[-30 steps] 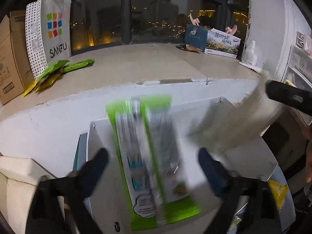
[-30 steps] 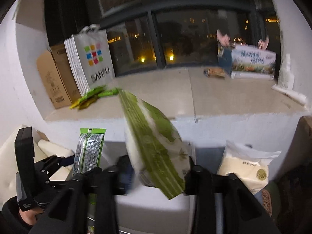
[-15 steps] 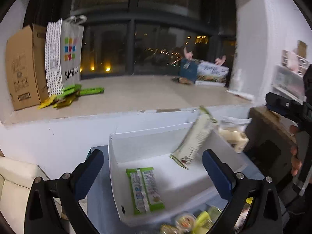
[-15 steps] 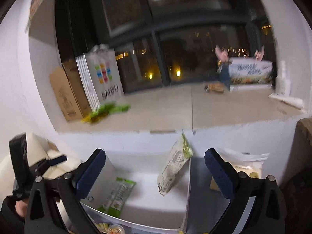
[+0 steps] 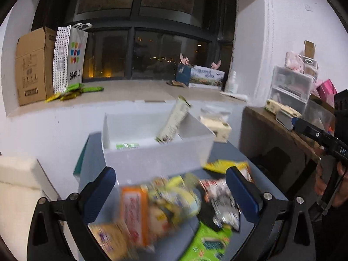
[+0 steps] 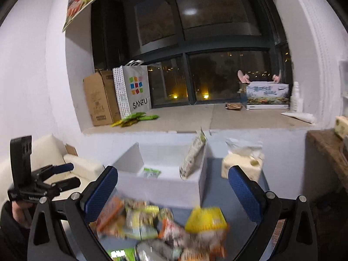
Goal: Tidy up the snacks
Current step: 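Grasp the yellow bag with the right tool while the left tool grasps the yellow bread bag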
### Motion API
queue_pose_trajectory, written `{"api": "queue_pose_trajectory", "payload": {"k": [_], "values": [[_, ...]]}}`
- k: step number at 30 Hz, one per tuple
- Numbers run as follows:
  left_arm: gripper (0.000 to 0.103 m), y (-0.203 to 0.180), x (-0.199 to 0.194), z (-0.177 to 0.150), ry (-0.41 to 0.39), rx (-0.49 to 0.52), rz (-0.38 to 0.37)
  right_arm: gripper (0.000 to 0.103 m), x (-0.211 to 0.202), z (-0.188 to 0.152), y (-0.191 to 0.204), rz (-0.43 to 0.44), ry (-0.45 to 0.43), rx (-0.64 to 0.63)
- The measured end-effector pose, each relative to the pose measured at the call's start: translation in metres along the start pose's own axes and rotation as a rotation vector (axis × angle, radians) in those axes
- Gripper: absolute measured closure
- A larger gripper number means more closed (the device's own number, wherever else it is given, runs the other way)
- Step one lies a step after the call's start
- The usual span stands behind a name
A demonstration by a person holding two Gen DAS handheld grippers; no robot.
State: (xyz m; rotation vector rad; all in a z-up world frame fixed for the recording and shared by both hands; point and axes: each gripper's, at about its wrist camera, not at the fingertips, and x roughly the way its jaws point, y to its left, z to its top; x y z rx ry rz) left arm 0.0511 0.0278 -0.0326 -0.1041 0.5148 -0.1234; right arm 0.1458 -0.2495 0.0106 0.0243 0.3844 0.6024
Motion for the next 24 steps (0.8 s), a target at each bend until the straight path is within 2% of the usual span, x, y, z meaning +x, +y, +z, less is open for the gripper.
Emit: {"api": "queue_pose_trajectory", "payload": {"k": [5,9,11,14,19,21,24], "values": [[0.0,-0.015,-0.017,-0.03,0.028,-0.001,0.005,0.0,-0.038,-0.044,0.006,-0.041,0.008,-0.007],[0.0,-0.011,-0.03,-0.04,0.036,-0.019,0.017,0.0,-0.039,-0.076,0.003,-0.08,0.105,-0.064],[0.0,-0.008,-0.034,-0.045,0.038,-0.029,0.036,0.0,-0.037,-0.085,-0.001,-0.073,0.131,-0.068],[0.0,-0.004,-0.037,-0.048,0.032,-0.039,0.052,0.0,-0.026,-0.089,-0.013,-0.04,0.18,-0.016],[0.0,0.002,-0.039,-0.05,0.033,-0.047,0.054,0.0,0.0,-0.091,-0.021,-0.045,0.254,-0.027],[0.0,0.002,-0.04,-0.05,0.028,-0.043,0.06,0.0,0.018,-0.089,-0.025,-0.032,0.295,-0.017],[0.0,0.004,-0.041,-0.053,0.029,-0.04,0.063,0.0,0.056,-0.083,-0.036,-0.063,0.379,0.005]]}}
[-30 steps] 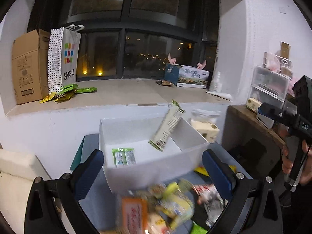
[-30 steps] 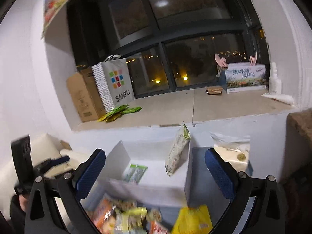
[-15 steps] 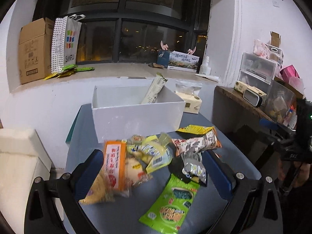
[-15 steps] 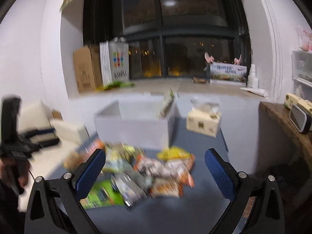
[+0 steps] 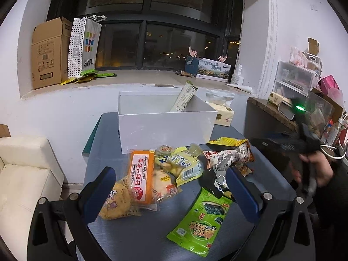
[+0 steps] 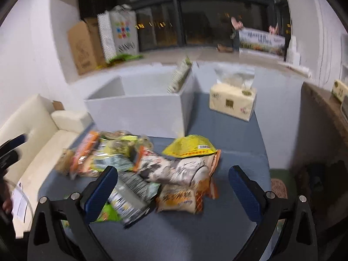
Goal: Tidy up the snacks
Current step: 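Grasp the yellow bag with the right tool while the left tool grasps the yellow bread bag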
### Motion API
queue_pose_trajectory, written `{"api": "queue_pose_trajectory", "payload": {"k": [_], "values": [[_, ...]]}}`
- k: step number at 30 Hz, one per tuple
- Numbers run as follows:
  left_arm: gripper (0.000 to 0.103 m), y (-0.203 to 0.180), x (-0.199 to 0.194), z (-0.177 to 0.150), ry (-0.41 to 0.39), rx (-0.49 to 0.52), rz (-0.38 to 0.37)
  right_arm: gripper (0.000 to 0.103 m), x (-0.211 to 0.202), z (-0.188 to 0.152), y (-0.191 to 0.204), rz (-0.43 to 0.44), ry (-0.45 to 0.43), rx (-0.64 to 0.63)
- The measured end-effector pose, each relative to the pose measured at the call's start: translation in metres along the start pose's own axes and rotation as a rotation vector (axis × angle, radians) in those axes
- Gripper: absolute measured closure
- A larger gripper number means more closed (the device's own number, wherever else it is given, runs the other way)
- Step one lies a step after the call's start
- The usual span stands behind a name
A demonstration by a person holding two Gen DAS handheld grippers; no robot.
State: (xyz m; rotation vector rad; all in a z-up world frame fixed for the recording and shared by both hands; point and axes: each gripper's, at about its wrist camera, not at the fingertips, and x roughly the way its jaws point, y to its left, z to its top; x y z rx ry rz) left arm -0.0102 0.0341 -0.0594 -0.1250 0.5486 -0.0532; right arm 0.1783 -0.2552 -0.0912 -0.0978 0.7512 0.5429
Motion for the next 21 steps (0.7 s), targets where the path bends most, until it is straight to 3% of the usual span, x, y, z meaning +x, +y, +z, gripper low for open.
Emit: {"api": "queue_pose_trajectory", "payload": {"k": [5,9,14,16,17,19,20,21], "values": [[0.0,0.007,0.003,-0.005,0.015,-0.01,0.02,0.0,0.059,0.036,-0.009,-0.031,0.114,-0.022],[0.0,0.011,0.004,-0.007,0.023,-0.011,0.028,0.0,0.114,0.059,-0.014,-0.048,0.261,-0.029],[0.0,0.019,0.007,-0.011,0.032,-0.02,0.033,0.001,0.16,0.059,-0.02,-0.105,0.418,-0.055],[0.0,0.021,0.009,-0.013,0.04,-0.028,0.039,0.023,0.168,0.054,-0.024,-0.051,0.458,-0.021],[0.0,0.023,0.01,-0.014,0.043,-0.032,0.041,0.027,0.172,0.05,-0.025,-0.009,0.488,0.002],[0.0,0.025,0.012,-0.015,0.048,-0.032,0.041,0.038,0.17,0.044,-0.026,0.022,0.49,0.013],[0.0,0.026,0.014,-0.016,0.052,-0.033,0.047,0.053,0.165,0.042,-0.026,0.033,0.474,0.01],[0.0,0.028,0.015,-0.017,0.055,-0.035,0.051,0.056,0.16,0.041,-0.027,0.036,0.449,0.019]]}}
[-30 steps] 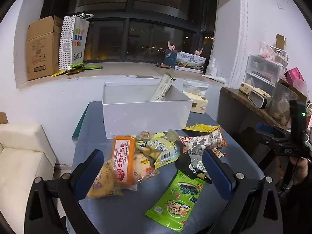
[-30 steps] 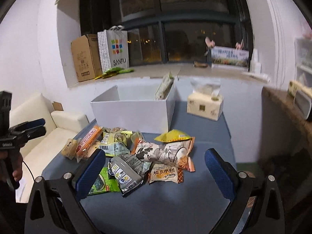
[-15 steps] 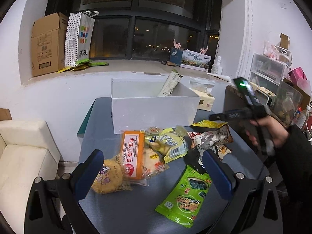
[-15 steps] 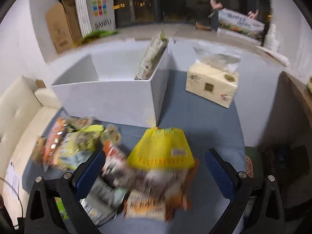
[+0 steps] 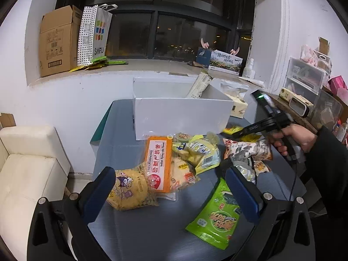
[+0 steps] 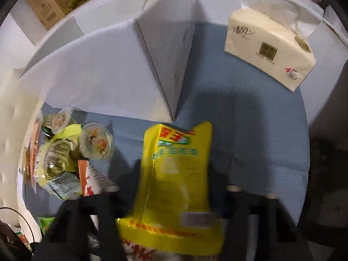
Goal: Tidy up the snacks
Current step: 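Grasp the yellow bag with the right tool while the left tool grasps the yellow bread bag, then carry both bags into the white box and open both tools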
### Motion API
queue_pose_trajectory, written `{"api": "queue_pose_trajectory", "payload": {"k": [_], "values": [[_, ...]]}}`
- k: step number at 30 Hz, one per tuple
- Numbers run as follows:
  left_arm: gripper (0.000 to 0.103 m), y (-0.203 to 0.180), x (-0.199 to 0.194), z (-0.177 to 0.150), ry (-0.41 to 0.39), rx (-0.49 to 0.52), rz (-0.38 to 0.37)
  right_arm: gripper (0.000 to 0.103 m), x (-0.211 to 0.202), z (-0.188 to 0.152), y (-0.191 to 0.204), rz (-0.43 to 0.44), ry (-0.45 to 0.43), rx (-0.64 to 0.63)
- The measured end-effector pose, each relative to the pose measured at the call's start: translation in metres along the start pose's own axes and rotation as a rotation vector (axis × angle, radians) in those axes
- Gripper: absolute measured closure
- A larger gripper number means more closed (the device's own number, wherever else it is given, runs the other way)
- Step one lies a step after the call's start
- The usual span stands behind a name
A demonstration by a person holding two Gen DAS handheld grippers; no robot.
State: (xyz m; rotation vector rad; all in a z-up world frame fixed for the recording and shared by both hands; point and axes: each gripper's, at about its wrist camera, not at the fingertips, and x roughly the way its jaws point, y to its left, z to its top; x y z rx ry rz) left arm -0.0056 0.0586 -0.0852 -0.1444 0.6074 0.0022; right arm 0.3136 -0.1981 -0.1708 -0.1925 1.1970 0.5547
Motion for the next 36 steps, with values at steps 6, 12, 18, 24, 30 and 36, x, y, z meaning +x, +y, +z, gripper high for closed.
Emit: {"api": "queue_pose_trajectory", "payload": {"k": [6,12,18,24,30,36], "values": [[0.0,0.017,0.017,-0.008,0.053,-0.02,0.021,0.061,-0.054,-0.026,-0.007,0.074,-0.19,0.031],[0.0,0.038,0.058,-0.021,0.189,-0.012,0.039,0.061,-0.145,-0.058,-0.007,0.151,-0.458,0.06],[0.0,0.064,0.093,-0.021,0.27,-0.061,0.072,0.061,-0.196,-0.106,0.008,0.224,-0.629,0.047],[0.0,0.069,0.112,-0.027,0.302,-0.099,0.096,0.061,-0.199,-0.14,0.025,0.277,-0.649,0.065],[0.003,0.083,0.12,-0.035,0.308,-0.157,0.06,0.061,-0.201,-0.149,0.038,0.289,-0.655,0.016],[0.023,0.083,0.106,-0.033,0.271,-0.138,0.05,0.061,-0.198,-0.151,0.052,0.293,-0.648,-0.022]]}}
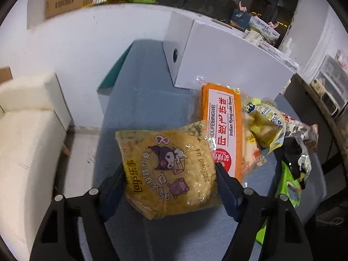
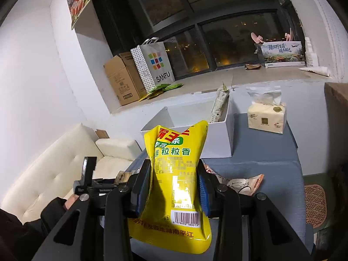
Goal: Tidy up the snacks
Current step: 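Carry both bags into the white box and open both tools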
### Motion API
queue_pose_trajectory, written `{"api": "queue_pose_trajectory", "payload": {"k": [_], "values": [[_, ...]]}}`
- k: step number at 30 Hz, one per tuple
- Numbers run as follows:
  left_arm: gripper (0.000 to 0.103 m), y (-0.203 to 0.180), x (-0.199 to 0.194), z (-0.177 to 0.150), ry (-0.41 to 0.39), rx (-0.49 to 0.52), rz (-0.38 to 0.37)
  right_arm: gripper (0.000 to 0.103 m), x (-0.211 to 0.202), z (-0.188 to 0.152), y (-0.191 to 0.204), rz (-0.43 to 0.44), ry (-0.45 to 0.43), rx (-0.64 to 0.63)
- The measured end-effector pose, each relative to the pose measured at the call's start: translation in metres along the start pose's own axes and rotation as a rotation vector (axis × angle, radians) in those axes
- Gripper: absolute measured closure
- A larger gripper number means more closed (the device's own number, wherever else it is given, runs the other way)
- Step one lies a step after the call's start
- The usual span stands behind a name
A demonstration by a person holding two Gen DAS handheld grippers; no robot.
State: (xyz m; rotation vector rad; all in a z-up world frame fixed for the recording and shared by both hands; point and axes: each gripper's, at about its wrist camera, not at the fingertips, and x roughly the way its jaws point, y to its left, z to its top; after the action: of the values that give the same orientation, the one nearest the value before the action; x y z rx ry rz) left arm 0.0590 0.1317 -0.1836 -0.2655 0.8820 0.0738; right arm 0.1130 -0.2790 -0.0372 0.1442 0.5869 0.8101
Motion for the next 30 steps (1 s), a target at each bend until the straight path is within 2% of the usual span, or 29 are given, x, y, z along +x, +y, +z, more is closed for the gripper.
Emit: {"api": "queue_pose_trajectory", "payload": {"k": [3,7,11,14,18,22,26,30], "values": [[0.023,-0.008,-0.021,0.0,-0.07,0.007,0.0,0.061,0.002,-0.003,0.001,0.006,0.003,0.004],[0.023,-0.029,-0.058,0.007,-0.173,0.04,-0.051,0.061,0.008,-0.004,-0.001,-0.003,0.01,0.013],[0.023,-0.064,-0.086,0.034,-0.268,0.117,-0.1,0.061,0.019,-0.001,-0.004,-0.008,0.003,0.033],[0.023,-0.084,-0.092,0.067,-0.315,0.158,-0.132,0.061,0.034,0.018,-0.005,-0.004,-0.002,0.024],[0.023,-0.095,-0.089,0.127,-0.365,0.166,-0.174,0.06,0.062,0.052,-0.005,-0.01,-0.015,-0.003],[0.023,-0.108,-0.071,0.186,-0.395,0.159,-0.157,0.06,0.106,0.095,-0.013,-0.038,-0.019,-0.003],[0.023,-0.118,-0.039,0.239,-0.372,0.148,-0.125,0.06,0.15,0.126,-0.027,-0.1,-0.005,-0.01],[0.023,-0.121,-0.007,0.269,-0.327,0.14,-0.106,0.06,0.19,0.147,-0.048,-0.132,0.048,0.044]]}}
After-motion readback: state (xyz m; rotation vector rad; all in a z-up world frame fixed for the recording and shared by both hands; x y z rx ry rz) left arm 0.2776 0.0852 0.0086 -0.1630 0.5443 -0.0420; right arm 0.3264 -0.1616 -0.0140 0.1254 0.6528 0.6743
